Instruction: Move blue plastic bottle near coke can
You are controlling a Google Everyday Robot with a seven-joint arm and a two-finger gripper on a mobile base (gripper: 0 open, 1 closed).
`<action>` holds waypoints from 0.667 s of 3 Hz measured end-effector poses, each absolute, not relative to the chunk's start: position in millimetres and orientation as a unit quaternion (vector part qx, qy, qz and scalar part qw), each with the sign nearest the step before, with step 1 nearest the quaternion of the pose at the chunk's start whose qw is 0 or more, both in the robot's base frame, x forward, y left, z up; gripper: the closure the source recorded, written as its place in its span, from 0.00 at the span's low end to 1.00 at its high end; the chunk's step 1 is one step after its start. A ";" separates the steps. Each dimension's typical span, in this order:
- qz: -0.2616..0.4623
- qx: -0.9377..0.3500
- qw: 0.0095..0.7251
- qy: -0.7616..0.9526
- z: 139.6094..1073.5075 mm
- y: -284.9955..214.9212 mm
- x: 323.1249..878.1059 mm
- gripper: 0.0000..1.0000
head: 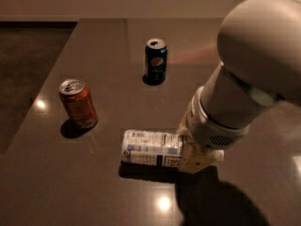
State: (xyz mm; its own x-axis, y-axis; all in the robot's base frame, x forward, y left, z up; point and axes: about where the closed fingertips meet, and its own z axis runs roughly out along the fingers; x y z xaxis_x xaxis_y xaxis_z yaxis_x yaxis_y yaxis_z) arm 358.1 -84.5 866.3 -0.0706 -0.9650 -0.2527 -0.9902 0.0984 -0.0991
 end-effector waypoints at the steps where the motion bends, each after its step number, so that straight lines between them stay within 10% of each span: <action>1: 0.041 -0.675 0.134 0.724 885.0 -66.1 380.3 1.00; 2: 0.034 -0.681 0.131 0.720 893.0 -48.9 405.7 1.00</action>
Offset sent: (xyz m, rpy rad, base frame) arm 0.0834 0.0545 0.0287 -0.0417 -0.0197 0.0351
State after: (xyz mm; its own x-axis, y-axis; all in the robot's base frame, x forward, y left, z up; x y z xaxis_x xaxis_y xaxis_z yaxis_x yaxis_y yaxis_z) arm 405.7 -48.9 893.0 -0.0390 -0.9711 -0.2355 -0.9890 0.0713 -0.1299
